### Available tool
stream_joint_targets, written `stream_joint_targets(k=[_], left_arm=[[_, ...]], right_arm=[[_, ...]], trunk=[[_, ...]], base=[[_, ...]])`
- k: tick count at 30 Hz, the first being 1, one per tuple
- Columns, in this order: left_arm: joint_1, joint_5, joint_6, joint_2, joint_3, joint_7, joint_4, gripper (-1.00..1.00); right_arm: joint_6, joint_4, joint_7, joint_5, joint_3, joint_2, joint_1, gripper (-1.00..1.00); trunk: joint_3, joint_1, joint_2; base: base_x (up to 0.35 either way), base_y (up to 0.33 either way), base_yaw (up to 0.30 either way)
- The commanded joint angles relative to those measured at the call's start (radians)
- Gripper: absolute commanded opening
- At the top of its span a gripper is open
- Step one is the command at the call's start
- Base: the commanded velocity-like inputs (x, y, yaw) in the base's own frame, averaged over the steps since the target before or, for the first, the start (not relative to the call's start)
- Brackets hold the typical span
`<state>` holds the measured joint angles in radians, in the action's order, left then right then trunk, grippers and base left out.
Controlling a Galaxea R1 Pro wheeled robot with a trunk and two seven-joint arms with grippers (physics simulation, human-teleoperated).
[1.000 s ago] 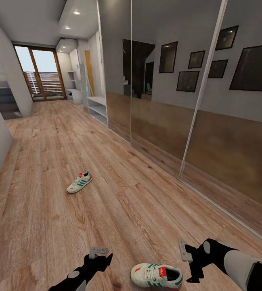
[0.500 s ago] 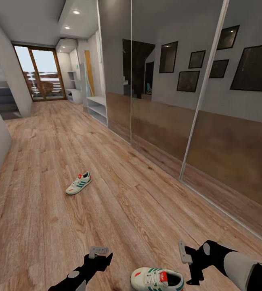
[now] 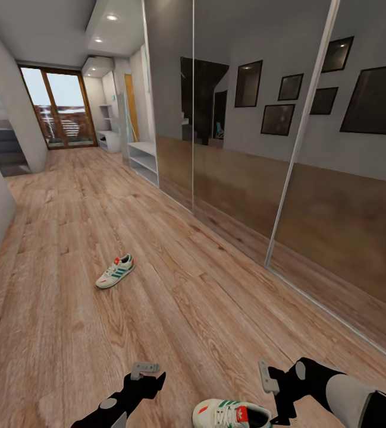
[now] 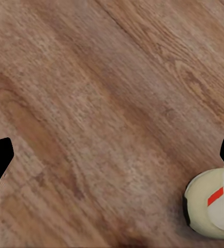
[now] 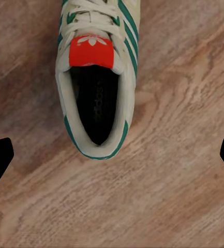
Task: Pick up the two gym shoes and the two sandals from the corridor floor and place them onto the hallstand (shoe rack) in the corridor, making sure they are on the rack and not on the floor. Arrange them so the two gym shoes are next to each other and the two sandals are next to each other.
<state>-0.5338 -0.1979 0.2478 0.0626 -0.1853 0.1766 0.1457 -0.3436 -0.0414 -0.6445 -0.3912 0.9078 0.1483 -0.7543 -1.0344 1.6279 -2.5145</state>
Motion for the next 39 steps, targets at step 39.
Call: stream_joint_targets(k=[39], left_arm=[[0.0, 0.0, 0.001, 0.0, 0.001, -0.002, 0.0, 1.0]], right_arm=[[0.0, 0.0, 0.0, 0.0, -0.001, -0.002, 0.012, 1.0]], trunk=[[0.0, 0.0, 0.0]], base=[[0.001, 0.02, 0.0]])
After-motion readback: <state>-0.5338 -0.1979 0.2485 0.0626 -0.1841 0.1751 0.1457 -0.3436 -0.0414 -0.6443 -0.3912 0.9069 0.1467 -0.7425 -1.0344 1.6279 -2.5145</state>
